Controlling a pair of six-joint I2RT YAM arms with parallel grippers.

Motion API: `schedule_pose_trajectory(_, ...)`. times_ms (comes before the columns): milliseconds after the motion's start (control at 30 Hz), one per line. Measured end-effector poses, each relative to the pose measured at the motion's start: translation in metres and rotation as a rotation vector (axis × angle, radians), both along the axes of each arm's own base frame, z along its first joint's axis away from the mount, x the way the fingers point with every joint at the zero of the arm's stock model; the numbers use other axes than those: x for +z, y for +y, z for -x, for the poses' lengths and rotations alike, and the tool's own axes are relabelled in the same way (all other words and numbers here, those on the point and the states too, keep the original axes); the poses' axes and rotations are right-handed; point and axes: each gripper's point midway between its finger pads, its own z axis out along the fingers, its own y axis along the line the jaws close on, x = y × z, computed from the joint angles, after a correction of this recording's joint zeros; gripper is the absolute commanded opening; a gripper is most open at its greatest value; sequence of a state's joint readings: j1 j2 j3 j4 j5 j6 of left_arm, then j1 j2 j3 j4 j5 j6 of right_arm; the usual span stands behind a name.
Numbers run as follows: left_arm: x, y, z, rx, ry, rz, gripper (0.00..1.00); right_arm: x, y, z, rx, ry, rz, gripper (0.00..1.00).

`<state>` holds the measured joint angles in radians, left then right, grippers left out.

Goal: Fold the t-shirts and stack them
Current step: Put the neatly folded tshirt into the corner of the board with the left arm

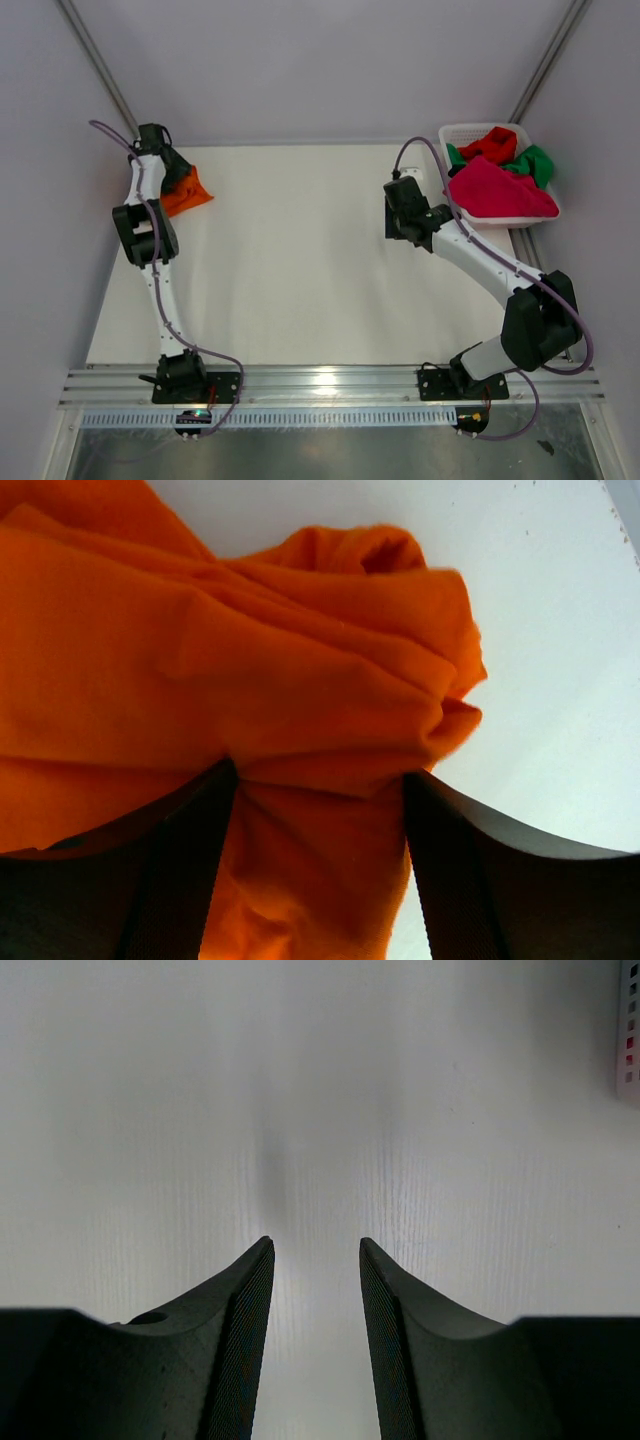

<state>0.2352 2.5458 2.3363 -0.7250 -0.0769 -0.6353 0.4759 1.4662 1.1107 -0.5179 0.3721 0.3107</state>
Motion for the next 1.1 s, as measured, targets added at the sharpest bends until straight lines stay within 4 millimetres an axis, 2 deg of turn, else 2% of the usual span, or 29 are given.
schedule_pose_trajectory(33, -0.009, -0.001, 0.001, 0.002, 0.015, 0.009, 0.69, 0.0, 0.0, 0.0, -0.002, 0.0, -0.002, 0.44)
schedule_pose_trajectory(367, -0.009, -0.018, 0.01, -0.045, 0.03, 0.059, 0.68, 0.006, 0.004, -0.004, -0.019, -0.017, -0.033, 0.44)
schedule_pose_trajectory(733, -0.014, -0.065, 0.04, -0.193, 0.132, 0.028, 0.66, 0.013, 0.01, -0.008, -0.019, -0.035, -0.07, 0.44)
schedule_pose_trajectory(1100, -0.017, -0.063, 0.053, -0.206, 0.192, -0.04, 0.66, 0.021, 0.008, -0.002, -0.023, -0.06, -0.088, 0.44)
